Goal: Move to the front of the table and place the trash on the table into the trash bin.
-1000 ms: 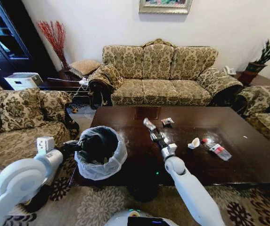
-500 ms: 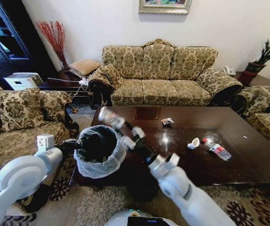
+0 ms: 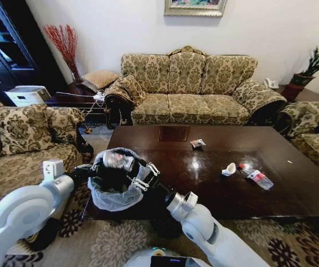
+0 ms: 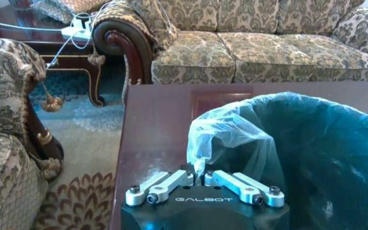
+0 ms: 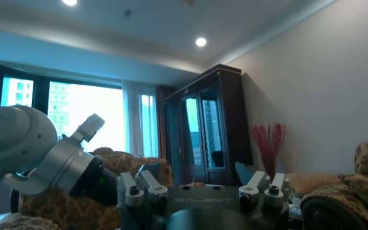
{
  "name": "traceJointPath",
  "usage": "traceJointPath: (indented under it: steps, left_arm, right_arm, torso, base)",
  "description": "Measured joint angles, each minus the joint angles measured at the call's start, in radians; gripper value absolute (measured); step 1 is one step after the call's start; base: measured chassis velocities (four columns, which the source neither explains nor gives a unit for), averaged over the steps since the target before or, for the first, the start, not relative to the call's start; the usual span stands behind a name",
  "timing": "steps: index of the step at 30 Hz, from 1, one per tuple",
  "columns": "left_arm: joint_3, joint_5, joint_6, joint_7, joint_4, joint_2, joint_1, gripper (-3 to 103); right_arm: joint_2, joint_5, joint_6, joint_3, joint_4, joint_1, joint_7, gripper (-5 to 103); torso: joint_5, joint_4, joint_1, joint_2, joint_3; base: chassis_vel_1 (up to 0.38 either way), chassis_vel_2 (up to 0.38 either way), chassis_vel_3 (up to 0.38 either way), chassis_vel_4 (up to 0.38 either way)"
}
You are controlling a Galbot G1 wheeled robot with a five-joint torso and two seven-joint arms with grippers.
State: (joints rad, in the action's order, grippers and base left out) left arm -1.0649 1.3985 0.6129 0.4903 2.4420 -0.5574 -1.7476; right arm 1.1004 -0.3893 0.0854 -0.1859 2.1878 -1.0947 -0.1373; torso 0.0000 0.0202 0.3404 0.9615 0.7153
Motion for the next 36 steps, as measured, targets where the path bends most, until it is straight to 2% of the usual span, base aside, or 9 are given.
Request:
traceJointPath:
  steps: [3, 4, 7, 8, 11, 18, 24, 33, 36]
  left_arm:
    - [0.000, 0.000, 0.000, 0.000, -0.001, -0.002, 0.000, 3]
    - [0.000, 0.000, 0.000, 0.000, -0.001, -0.002, 0.000, 3]
    - [0.000, -0.001, 0.001, 0.000, -0.003, -0.008, 0.002, 3]
    - [0.000, -0.001, 0.001, 0.000, -0.003, -0.008, 0.002, 3]
    - [0.011, -0.002, 0.001, -0.001, -0.003, -0.016, 0.009, 3]
    - [0.024, -0.016, 0.001, -0.003, -0.001, -0.037, 0.012, 3]
    - [0.032, -0.024, 0.002, -0.005, 0.002, -0.051, 0.010, 3]
    - [0.044, -0.028, 0.002, -0.007, 0.002, -0.053, 0.013, 3]
    - [0.044, -0.028, 0.002, -0.008, 0.003, -0.055, 0.013, 3]
  right_arm:
    - [0.011, -0.011, 0.021, 0.039, 0.011, -0.015, 0.029, 94]
    - [0.011, -0.011, 0.021, 0.039, 0.011, -0.015, 0.029, 94]
    - [0.021, -0.032, 0.016, 0.146, 0.009, -0.051, 0.147, 99]
    - [0.021, -0.032, 0.016, 0.146, 0.009, -0.051, 0.147, 99]
    - [0.023, -0.061, -0.003, 0.276, -0.062, -0.093, 0.235, 100]
    - [0.044, -0.111, -0.019, 0.433, -0.155, -0.171, 0.281, 100]
    - [0.062, -0.118, 0.012, 0.552, -0.259, -0.232, 0.291, 100]
    - [0.069, -0.110, 0.043, 0.608, -0.326, -0.271, 0.308, 100]
    - [0.088, -0.066, 0.092, 0.604, -0.353, -0.280, 0.327, 100]
  torso:
    - [0.0000, 0.0001, 0.000, 0.000, 0.000]
    - [0.0000, 0.0001, 0.000, 0.000, 0.000]
    - [0.0000, 0.0001, 0.000, 0.000, 0.000]
    - [0.0000, 0.0001, 0.000, 0.000, 0.000]
    - [0.0001, 0.0000, 0.000, 0.000, 0.000]
    - [-0.0001, 0.0000, 0.000, 0.000, 0.000]
    - [0.0000, 0.0002, 0.000, 0.000, 0.000]
    - [0.0003, -0.0001, 0.000, 0.000, 0.000]
    - [0.0007, -0.0002, 0.000, 0.000, 0.000]
  base:
    - [0.000, 0.000, 0.000, 0.000]
    - [0.000, 0.000, 0.000, 0.000]
    - [0.000, 0.000, 0.000, 0.000]
    - [0.000, 0.000, 0.000, 0.000]
    - [0.000, 0.000, 0.000, 0.000]
    - [0.000, 0.000, 0.000, 0.000]
    - [-0.042, -0.046, 0.057, 0.058]
    - [-0.213, -0.183, 0.210, 0.198]
    - [-0.250, -0.253, 0.236, 0.242]
